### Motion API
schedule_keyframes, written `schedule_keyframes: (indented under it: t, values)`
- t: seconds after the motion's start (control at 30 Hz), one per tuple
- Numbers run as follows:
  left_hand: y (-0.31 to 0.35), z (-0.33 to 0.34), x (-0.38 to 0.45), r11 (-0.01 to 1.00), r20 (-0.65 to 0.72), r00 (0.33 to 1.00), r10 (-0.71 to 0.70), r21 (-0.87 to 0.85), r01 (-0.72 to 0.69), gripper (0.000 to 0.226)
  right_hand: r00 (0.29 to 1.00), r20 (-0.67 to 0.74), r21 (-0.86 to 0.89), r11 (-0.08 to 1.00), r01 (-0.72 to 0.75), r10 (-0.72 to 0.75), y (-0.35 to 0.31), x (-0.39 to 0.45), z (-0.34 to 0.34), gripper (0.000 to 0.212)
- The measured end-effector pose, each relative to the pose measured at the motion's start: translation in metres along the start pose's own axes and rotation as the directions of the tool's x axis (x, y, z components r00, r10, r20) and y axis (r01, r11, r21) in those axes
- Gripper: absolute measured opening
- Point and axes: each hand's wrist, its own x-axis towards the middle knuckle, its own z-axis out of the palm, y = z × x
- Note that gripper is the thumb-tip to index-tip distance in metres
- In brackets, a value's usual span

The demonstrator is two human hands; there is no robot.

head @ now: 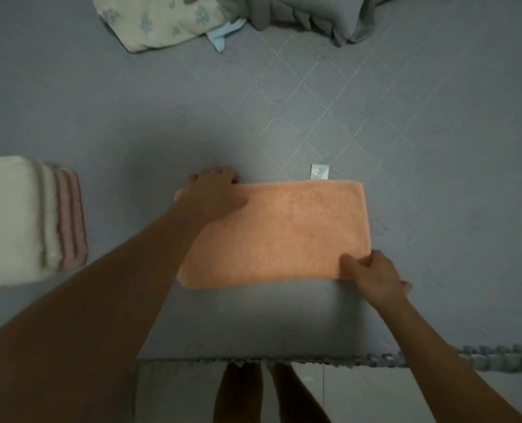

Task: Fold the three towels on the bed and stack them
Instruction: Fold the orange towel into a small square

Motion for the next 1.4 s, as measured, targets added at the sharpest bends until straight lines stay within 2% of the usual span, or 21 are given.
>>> schedule_keyframes:
  t: [0.07, 0.1, 0.2, 0.27, 0.33, 0.4, 0.5, 0.57, 0.67, 0.77, 0.8, 0.87, 0.93, 1.0, 1.03, 1.1, 1.17, 1.2, 1.3, 1.33, 1.4]
  values:
    - [-0.007, -0.004, 0.005, 1.000, 0.113, 0.994, -0.003, 0.030, 0.000, 0.050, 0.959, 0.275, 0.357, 0.919, -0.168, 0.069, -0.013, -0.001, -0.008, 0.047]
    - [-0.014, -0.003, 0.002, 1.000, 0.140, 0.990, -0.013, 0.028, 0.009, 0.051, 0.955, 0.289, 0.442, 0.876, -0.195, 0.067, -0.019, 0.004, -0.015, 0.043]
    - [-0.038, 0.009, -0.027, 0.969, 0.189, 0.980, -0.061, -0.222, 0.103, 0.041, 1.000, 0.023, 0.490, 0.872, -0.012, 0.000, -0.057, 0.030, -0.043, 0.017]
    - [-0.045, 0.026, -0.060, 0.867, 0.196, 0.972, -0.127, -0.454, 0.204, 0.040, 0.987, -0.138, 0.540, 0.829, 0.146, -0.083, -0.088, 0.046, -0.059, 0.014]
    - [-0.040, 0.053, -0.091, 0.738, 0.178, 0.962, -0.207, -0.617, 0.273, 0.046, 0.977, -0.121, 0.671, 0.711, 0.211, -0.176, -0.113, 0.054, -0.063, 0.020]
    - [-0.029, 0.085, -0.120, 0.557, 0.219, 0.936, -0.277, -0.757, 0.342, 0.031, 0.956, 0.040, 0.784, 0.603, 0.150, -0.290, -0.118, 0.048, -0.045, 0.014]
    - [-0.007, 0.126, -0.160, 0.258, 0.343, 0.907, -0.244, -0.879, 0.401, 0.014, 0.931, 0.273, 0.754, 0.655, -0.051, -0.242, -0.078, 0.017, 0.011, 0.012]
    - [0.004, 0.145, -0.184, 0.156, 0.371, 0.898, -0.238, -0.898, 0.412, 0.013, 0.925, 0.348, 0.666, 0.734, -0.131, -0.151, -0.032, -0.014, 0.041, 0.025]
    - [0.015, 0.160, -0.214, 0.145, 0.410, 0.859, -0.306, -0.872, 0.467, 0.027, 0.895, 0.431, 0.461, 0.881, -0.108, -0.116, 0.027, -0.057, 0.058, 0.039]
    - [0.020, 0.154, -0.239, 0.258, 0.360, 0.861, -0.360, -0.848, 0.462, 0.035, 0.882, 0.454, 0.340, 0.939, -0.045, -0.122, 0.060, -0.090, 0.051, 0.039]
    - [0.020, 0.149, -0.247, 0.273, 0.343, 0.867, -0.360, -0.850, 0.450, 0.038, 0.881, 0.456, 0.328, 0.944, -0.035, -0.126, 0.067, -0.098, 0.045, 0.041]
    - [0.019, 0.131, -0.262, 0.220, 0.363, 0.875, -0.320, -0.870, 0.441, 0.053, 0.886, 0.454, 0.373, 0.923, -0.093, -0.094, 0.071, -0.116, 0.025, 0.046]
    - [0.015, 0.110, -0.273, 0.065, 0.415, 0.885, -0.208, -0.898, 0.436, 0.072, 0.882, 0.463, 0.496, 0.851, -0.174, -0.090, 0.063, -0.130, -0.003, 0.050]
    - [0.011, 0.084, -0.276, -0.086, 0.390, 0.917, -0.087, -0.920, 0.383, 0.066, 0.875, 0.464, 0.608, 0.768, -0.203, -0.136, 0.045, -0.138, -0.034, 0.043]
    - [0.011, 0.070, -0.273, -0.113, 0.343, 0.937, -0.062, -0.935, 0.335, 0.058, 0.875, 0.458, 0.647, 0.733, -0.208, -0.156, 0.033, -0.138, -0.049, 0.037]
    - [0.015, 0.043, -0.255, -0.090, 0.262, 0.964, -0.051, -0.962, 0.257, 0.037, 0.873, 0.446, 0.709, 0.674, -0.208, -0.199, 0.005, -0.128, -0.073, 0.025]
    - [0.024, 0.020, -0.227, -0.036, 0.251, 0.967, -0.047, -0.968, 0.250, 0.030, 0.856, 0.472, 0.717, 0.657, -0.233, -0.212, -0.031, -0.107, -0.085, 0.005]
    - [0.027, 0.011, -0.209, -0.008, 0.263, 0.963, -0.058, -0.965, 0.263, 0.032, 0.848, 0.487, 0.704, 0.669, -0.239, -0.209, -0.049, -0.093, -0.085, 0.012]
    - [0.033, 0.001, -0.154, 0.238, 0.253, 0.954, -0.158, -0.928, 0.286, 0.028, 0.887, 0.446, 0.600, 0.775, -0.197, -0.120, -0.098, -0.056, -0.073, 0.024]
    - [0.034, 0.002, -0.138, 0.337, 0.225, 0.954, -0.198, -0.898, 0.282, 0.023, 0.918, 0.383, 0.529, 0.839, -0.131, -0.098, -0.107, -0.042, -0.063, 0.022]
    - [0.034, 0.007, -0.111, 0.498, 0.159, 0.961, -0.227, -0.829, 0.254, 0.019, 0.970, 0.206, 0.239, 0.968, 0.076, -0.127, -0.111, -0.021, -0.042, 0.029]
